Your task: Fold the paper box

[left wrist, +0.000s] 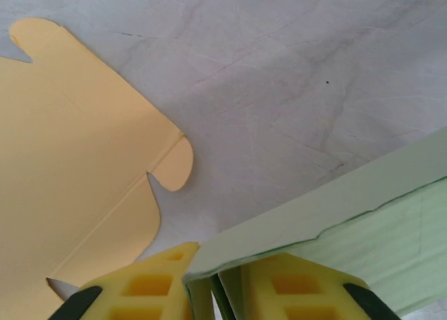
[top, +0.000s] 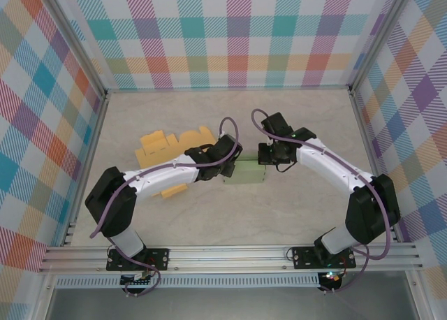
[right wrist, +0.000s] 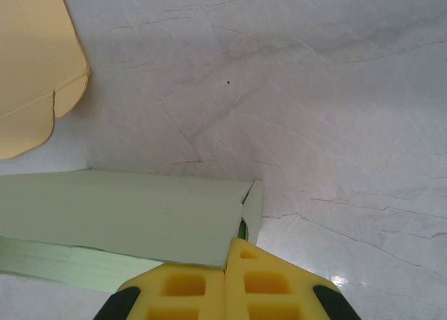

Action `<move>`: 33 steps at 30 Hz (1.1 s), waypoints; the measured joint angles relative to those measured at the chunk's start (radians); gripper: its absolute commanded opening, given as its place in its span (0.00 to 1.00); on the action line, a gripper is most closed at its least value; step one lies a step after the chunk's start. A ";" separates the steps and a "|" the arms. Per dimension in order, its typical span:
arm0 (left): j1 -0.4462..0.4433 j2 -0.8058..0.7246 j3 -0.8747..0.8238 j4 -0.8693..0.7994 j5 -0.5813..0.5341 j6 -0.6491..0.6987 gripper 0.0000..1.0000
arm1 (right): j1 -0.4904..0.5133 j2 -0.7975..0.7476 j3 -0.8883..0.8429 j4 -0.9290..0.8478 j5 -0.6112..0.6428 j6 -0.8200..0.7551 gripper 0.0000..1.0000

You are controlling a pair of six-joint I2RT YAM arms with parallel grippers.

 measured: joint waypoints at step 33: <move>-0.020 -0.124 0.023 -0.097 -0.114 0.042 0.55 | 0.027 0.002 -0.002 -0.003 0.011 -0.011 0.04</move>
